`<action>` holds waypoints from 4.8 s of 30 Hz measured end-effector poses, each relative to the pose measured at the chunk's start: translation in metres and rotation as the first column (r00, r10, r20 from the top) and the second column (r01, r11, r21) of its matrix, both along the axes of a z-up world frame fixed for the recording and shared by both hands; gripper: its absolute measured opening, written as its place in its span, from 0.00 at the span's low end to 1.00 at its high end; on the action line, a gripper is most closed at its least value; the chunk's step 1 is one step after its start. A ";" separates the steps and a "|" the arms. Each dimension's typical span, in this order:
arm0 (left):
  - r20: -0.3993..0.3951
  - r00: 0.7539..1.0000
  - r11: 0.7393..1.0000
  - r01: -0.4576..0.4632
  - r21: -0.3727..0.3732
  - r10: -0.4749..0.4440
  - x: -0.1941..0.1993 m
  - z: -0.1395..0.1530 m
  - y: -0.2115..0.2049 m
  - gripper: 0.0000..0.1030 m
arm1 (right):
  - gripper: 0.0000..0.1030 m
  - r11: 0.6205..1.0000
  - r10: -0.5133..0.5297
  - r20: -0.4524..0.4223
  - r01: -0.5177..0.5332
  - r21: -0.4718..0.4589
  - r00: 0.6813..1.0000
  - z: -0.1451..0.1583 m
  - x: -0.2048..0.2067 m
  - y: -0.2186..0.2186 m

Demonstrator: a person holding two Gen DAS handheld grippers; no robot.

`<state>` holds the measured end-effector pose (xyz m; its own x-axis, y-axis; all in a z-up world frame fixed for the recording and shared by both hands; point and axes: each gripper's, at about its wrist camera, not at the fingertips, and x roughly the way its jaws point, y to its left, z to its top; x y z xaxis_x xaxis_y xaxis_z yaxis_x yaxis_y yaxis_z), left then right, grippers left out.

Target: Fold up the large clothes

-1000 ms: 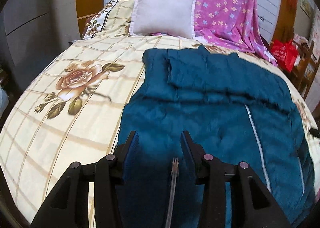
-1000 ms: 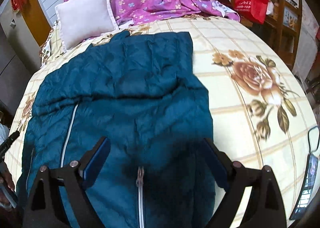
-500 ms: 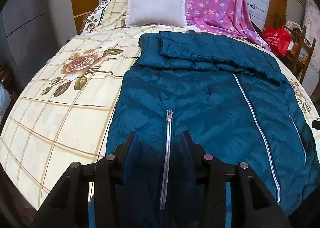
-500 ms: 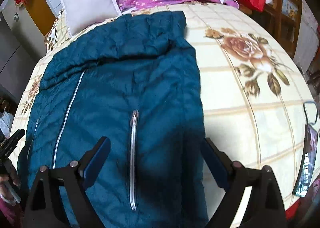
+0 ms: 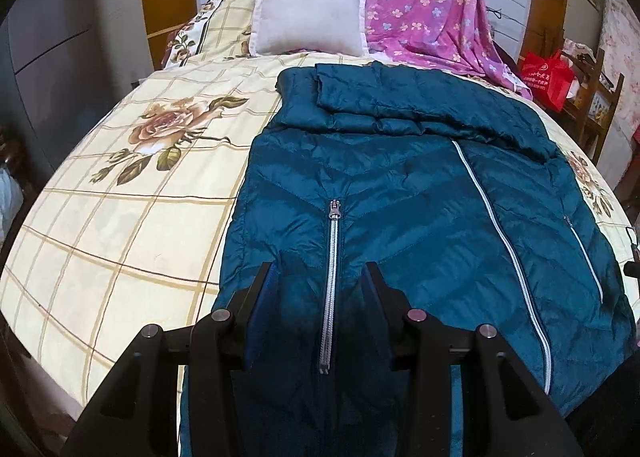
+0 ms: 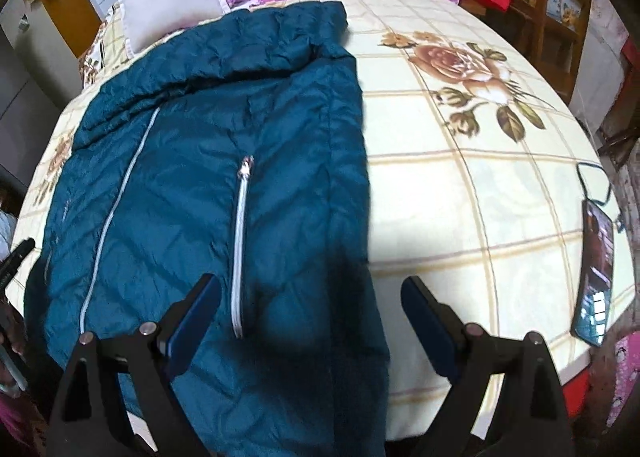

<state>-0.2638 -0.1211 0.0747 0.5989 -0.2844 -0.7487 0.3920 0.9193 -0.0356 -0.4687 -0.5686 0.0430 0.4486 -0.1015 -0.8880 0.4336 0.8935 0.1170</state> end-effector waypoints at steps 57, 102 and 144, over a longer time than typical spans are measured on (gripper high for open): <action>-0.316 0.949 0.976 -0.080 -0.204 0.012 -0.027 -0.041 0.113 0.33 | 0.91 0.987 0.089 -0.067 -0.079 0.141 0.994 -0.048 -0.066 0.014; -0.101 0.994 0.971 0.004 -0.239 -0.029 -0.031 0.019 0.088 0.01 | 0.22 0.954 0.273 0.238 -0.293 0.055 0.932 0.014 -0.043 0.031; 0.087 0.990 0.967 -0.087 -0.240 0.111 0.249 0.101 -0.048 0.01 | 0.23 0.999 0.032 0.361 -0.019 -0.039 0.932 0.108 0.232 -0.099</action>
